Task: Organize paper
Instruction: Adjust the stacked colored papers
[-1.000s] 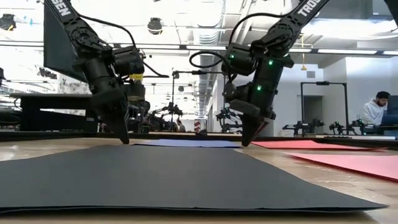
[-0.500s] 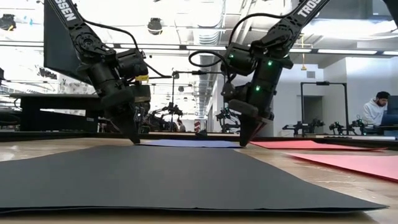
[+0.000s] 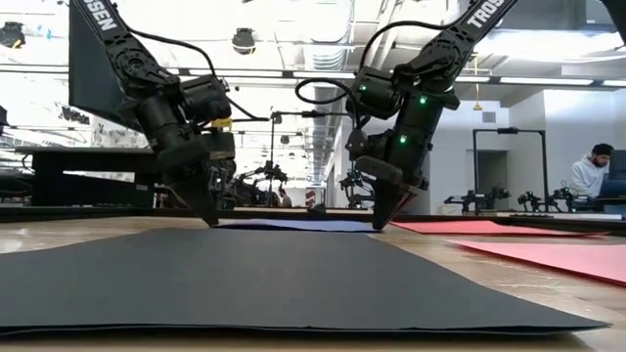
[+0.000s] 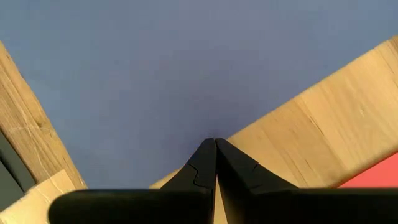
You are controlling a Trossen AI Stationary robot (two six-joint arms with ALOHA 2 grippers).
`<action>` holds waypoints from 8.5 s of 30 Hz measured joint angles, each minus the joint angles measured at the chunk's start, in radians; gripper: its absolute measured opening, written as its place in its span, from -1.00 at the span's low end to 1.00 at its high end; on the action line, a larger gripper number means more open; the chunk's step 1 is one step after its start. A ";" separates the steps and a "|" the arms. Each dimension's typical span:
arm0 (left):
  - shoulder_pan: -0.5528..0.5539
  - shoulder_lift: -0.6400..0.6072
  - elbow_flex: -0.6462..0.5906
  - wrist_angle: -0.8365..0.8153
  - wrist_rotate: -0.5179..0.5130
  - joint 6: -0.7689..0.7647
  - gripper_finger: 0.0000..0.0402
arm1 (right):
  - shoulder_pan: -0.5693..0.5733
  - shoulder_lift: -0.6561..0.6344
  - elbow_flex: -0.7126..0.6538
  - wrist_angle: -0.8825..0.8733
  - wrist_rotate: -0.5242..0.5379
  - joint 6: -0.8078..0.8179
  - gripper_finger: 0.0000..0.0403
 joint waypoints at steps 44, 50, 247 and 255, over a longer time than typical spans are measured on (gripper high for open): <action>-0.667 0.386 0.617 0.011 -0.104 -0.087 -1.00 | 0.890 -0.294 -0.002 -0.824 0.221 1.265 -1.00; -0.677 0.573 0.898 -0.184 -0.130 -0.071 -1.00 | 0.993 -0.293 -0.002 -0.970 0.055 1.560 -1.00; -0.570 0.180 0.554 0.066 -0.172 0.008 -1.00 | 1.184 0.061 0.126 -0.411 -0.147 0.933 -1.00; -0.581 0.180 0.554 0.042 -0.172 0.004 -1.00 | 1.199 0.053 0.126 -0.408 -0.140 0.935 -1.00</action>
